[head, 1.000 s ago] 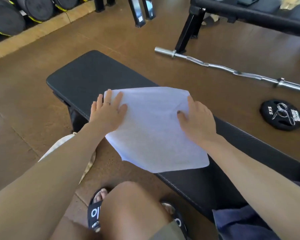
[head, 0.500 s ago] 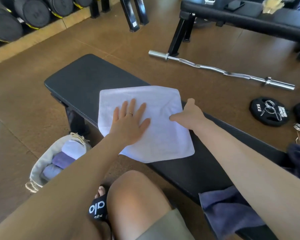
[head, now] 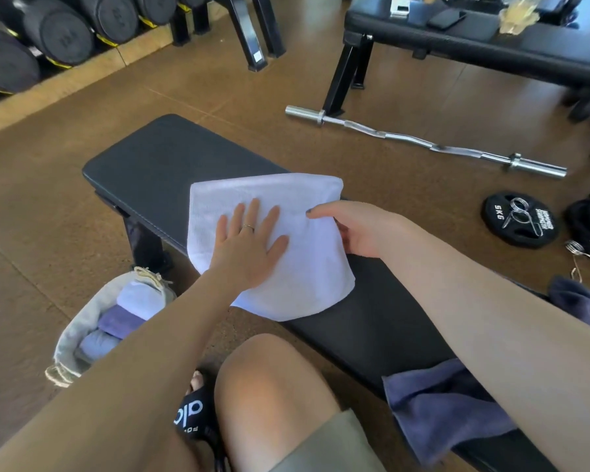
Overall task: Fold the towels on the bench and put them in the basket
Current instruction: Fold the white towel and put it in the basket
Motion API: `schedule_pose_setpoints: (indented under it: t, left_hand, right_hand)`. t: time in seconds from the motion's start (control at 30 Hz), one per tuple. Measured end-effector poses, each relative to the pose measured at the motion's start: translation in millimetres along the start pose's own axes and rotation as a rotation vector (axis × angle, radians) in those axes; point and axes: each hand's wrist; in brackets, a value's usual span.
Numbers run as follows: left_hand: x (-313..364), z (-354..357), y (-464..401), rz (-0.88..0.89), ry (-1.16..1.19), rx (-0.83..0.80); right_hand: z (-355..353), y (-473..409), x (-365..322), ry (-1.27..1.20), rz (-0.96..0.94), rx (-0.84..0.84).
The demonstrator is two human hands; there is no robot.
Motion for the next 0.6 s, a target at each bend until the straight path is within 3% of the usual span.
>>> schedule_pose_setpoints:
  t: [0.2,0.37,0.6]
  left_hand:
    - [0,0,0,0.002,0.0,-0.004]
    - [-5,-10,-1,0.033,0.041,-0.044]
    - [-39,-29,15,-0.396,0.276,0.095]
  right_hand:
    - [0,-7,-3,0.182,-0.085,0.18]
    - [-10,-3,14,0.119,-0.047,0.194]
    - [-24,25,59,0.262,-0.138,0.412]
Point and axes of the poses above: each hand's wrist, its own y-axis away from the middle knuckle, its own z-axis out of the palm, x = y × z
